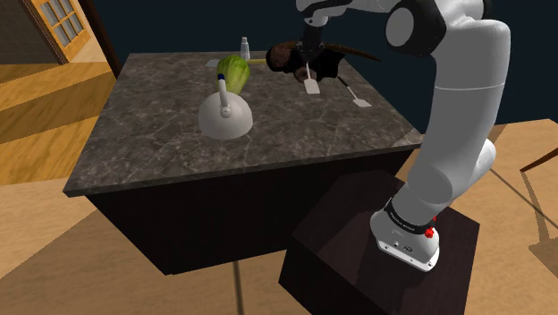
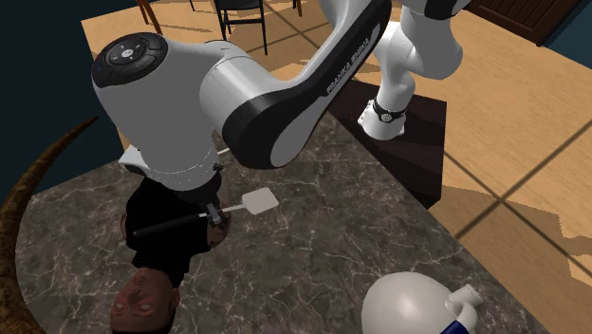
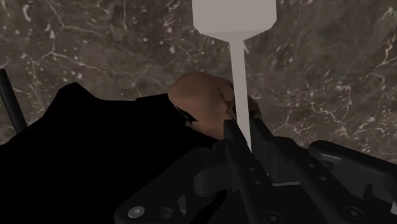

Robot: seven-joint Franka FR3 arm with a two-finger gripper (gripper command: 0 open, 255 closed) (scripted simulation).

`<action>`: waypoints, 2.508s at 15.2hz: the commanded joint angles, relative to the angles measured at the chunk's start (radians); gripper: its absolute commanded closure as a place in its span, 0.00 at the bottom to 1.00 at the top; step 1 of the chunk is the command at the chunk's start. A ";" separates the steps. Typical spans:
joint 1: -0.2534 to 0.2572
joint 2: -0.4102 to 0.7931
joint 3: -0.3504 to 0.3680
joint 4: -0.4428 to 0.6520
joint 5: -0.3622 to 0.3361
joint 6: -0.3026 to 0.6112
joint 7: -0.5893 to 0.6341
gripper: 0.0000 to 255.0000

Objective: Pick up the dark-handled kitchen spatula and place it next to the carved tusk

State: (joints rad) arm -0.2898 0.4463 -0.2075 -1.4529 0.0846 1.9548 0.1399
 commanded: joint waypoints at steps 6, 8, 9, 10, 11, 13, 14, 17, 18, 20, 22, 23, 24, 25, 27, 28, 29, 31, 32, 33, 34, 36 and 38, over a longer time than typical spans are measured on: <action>0.000 0.020 0.003 -0.063 0.006 0.084 -0.005 1.00; -0.001 0.028 0.005 -0.079 0.007 0.107 -0.006 1.00; -0.002 0.032 0.006 -0.086 0.008 0.119 -0.006 1.00; -0.003 0.036 0.008 -0.094 0.009 0.130 -0.006 1.00; -0.003 0.041 0.009 -0.100 0.009 0.141 -0.007 1.00; -0.005 0.050 0.012 -0.113 0.011 0.163 -0.008 1.00; -0.006 0.055 0.014 -0.119 0.011 0.175 -0.008 1.00; -0.010 0.065 0.018 -0.131 0.012 0.196 -0.008 1.00; -0.011 0.065 0.020 -0.131 0.011 0.196 -0.008 1.00; -0.013 0.065 0.022 -0.131 0.009 0.196 -0.007 1.00; -0.015 0.065 0.025 -0.131 0.008 0.196 -0.006 1.00; -0.016 0.065 0.026 -0.131 0.008 0.196 -0.006 1.00; -0.006 0.054 0.027 -0.114 0.002 0.171 0.009 0.00; -0.007 0.084 0.029 -0.056 0.004 0.143 0.014 0.00; -0.008 0.102 0.030 -0.012 0.004 0.115 0.016 0.00; -0.017 0.108 0.028 -0.011 0.008 0.119 0.006 0.00; 0.002 0.066 0.004 -0.131 0.021 0.196 -0.013 0.00; 0.028 0.038 -0.028 -0.109 0.029 0.143 -0.018 0.00; 0.034 0.025 -0.035 -0.096 0.028 0.116 -0.017 0.00; 0.035 0.014 -0.037 -0.085 0.025 0.095 -0.015 0.00; 0.035 0.014 -0.037 -0.085 0.025 0.095 -0.015 0.00; 0.034 0.014 -0.036 -0.085 0.024 0.095 -0.015 0.00; 0.034 0.014 -0.036 -0.085 0.024 0.095 -0.015 0.00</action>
State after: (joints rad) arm -0.2450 0.4475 -0.2320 -1.5136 0.1148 2.0469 0.1267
